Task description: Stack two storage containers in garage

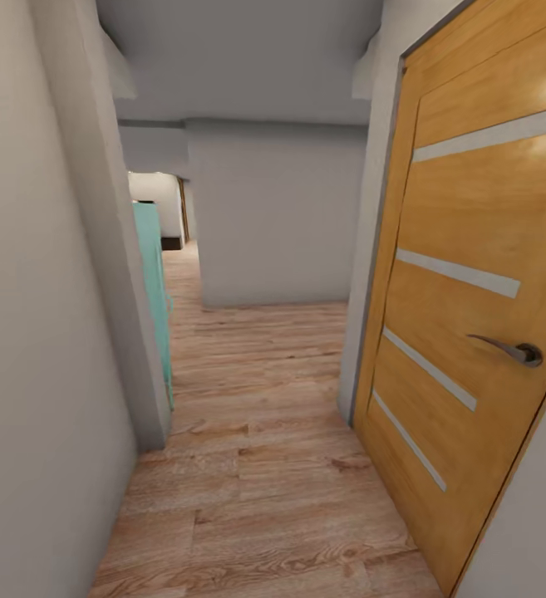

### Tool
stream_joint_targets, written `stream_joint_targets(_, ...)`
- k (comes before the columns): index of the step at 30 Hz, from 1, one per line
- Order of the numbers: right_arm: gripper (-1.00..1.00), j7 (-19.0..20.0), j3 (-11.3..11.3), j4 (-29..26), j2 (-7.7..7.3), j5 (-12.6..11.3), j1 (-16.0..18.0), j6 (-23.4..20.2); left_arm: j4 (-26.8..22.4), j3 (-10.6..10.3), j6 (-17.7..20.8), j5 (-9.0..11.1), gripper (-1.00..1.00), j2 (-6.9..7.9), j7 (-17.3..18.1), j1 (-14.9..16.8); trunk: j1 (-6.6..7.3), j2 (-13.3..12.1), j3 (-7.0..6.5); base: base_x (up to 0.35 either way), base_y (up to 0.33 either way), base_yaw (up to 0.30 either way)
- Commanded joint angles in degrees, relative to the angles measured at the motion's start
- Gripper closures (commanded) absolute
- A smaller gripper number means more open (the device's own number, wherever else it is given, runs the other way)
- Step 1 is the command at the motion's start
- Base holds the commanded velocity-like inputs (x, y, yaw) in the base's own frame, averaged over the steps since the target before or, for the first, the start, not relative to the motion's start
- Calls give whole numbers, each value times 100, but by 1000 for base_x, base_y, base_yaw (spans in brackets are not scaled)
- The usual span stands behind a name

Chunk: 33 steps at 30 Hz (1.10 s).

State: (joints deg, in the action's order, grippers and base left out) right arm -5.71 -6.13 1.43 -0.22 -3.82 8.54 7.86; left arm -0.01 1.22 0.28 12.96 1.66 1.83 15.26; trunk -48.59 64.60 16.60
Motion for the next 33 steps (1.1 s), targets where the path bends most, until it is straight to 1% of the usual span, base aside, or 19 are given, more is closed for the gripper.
stream_joint_targets(1, -100, -10, -49, 15, 2, -40, 7, 30, 1, 10, 4, 40, -100, 1, 19, 3, -3, 4, 7, 322, 0, 6)
stream_joint_targets(5, -100, -9, -54, 15, -10, -33, 7, 38, 1, 10, 7, 40, -100, 7, 19, 3, -3, 4, 7, 322, 0, 139)
stream_joint_targets(17, -100, -9, -55, 15, -17, -25, 7, 40, 1, 10, 0, 40, -100, 1, 19, 3, -3, 4, 7, 323, 0, 236)
stream_joint_targets(33, -100, -1, -50, 15, -28, -26, 7, 4, 1, 10, -1, 40, -100, -16, 19, 3, -3, 4, 7, 323, 0, 15)
